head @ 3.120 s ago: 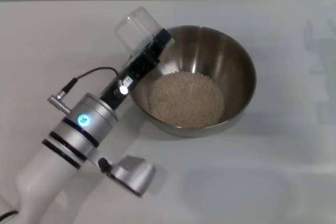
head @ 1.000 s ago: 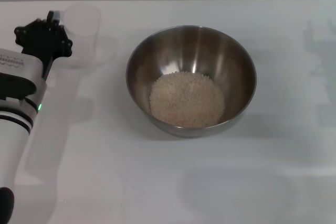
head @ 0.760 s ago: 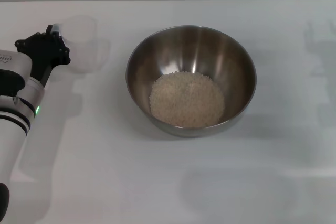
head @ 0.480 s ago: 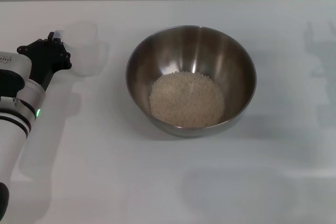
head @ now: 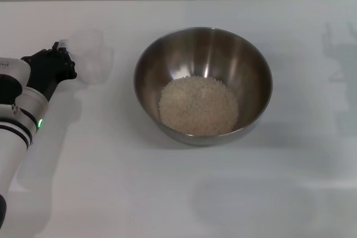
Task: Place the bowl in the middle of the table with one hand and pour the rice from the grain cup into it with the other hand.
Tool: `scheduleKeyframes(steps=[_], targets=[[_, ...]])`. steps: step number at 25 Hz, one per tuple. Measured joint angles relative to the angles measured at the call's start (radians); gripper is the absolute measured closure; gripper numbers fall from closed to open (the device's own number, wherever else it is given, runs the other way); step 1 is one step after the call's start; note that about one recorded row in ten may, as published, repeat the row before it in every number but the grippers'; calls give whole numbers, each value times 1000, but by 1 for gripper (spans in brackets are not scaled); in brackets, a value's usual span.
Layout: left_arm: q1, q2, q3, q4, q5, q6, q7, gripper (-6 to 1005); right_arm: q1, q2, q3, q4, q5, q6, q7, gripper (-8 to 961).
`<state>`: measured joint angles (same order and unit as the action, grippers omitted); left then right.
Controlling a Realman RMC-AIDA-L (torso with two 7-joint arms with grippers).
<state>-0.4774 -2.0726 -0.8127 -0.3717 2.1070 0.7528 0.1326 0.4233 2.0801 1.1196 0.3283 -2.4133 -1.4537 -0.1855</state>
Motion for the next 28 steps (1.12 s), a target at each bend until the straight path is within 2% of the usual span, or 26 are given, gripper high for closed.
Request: scheduleKeyframes(steps=[8, 16, 19, 21, 23, 25, 27, 28], targets=[[16, 2, -6, -1, 14, 5, -56, 937, 0, 0, 0, 0, -1, -1, 0, 463], [85, 5, 12, -19, 26, 88, -79, 638, 0, 0, 1, -1, -1, -1, 0, 462], [124, 5, 53, -32, 28, 163, -79, 529, 1, 0, 4, -3, 0, -1, 0, 462], [165, 5, 129, -35, 29, 261, -79, 456, 2, 0, 7, -3, 2, -1, 0, 462], [194, 5, 169, -33, 29, 320, -79, 427, 3, 0, 9, -3, 3, 0, 0, 462], [215, 5, 184, -28, 29, 365, -79, 399, 3, 0, 10, -3, 3, 0, 0, 462], [260, 5, 193, -13, 29, 476, -90, 370, 2, 0, 10, -1, 4, 0, 0, 462], [260, 5, 193, -13, 29, 476, -90, 356, 2, 1, 10, -1, 5, 0, 0, 463]])
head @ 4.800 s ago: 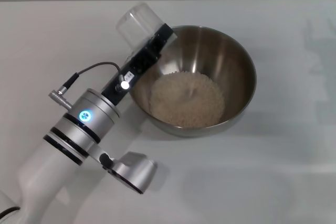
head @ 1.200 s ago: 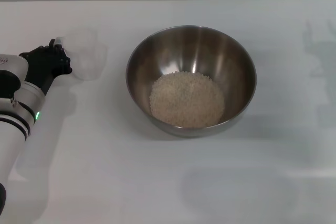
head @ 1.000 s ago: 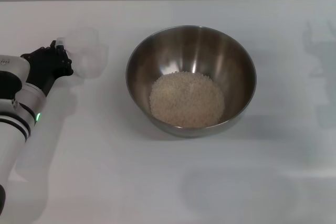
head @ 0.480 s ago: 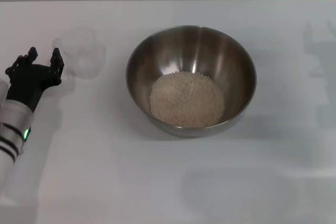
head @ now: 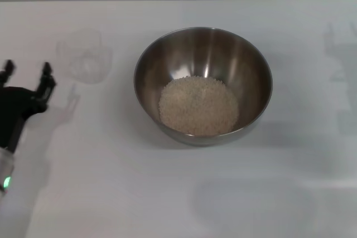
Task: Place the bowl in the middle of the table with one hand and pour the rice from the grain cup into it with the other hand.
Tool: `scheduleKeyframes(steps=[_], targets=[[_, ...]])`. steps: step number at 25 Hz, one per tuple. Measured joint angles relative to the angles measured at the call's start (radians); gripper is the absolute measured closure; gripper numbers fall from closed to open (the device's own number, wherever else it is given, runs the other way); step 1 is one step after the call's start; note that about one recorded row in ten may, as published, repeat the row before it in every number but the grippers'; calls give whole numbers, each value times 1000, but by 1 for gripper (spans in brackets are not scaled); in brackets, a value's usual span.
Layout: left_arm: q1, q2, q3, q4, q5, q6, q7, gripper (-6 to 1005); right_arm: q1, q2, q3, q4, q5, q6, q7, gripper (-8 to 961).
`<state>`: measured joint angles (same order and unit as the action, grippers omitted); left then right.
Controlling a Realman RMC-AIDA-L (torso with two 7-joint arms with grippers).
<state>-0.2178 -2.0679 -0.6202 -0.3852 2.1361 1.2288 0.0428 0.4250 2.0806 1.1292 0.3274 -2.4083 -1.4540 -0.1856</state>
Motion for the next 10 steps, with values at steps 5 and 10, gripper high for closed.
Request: scheduleKeyframes(steps=[5, 10], targets=[[23, 0, -1, 35, -1, 129, -43, 284, -11, 3, 0, -5, 2, 0, 24, 465], [24, -3, -16, 73, -11, 269, -92, 167, -17, 8, -8, -40, 32, 16, 103, 465]])
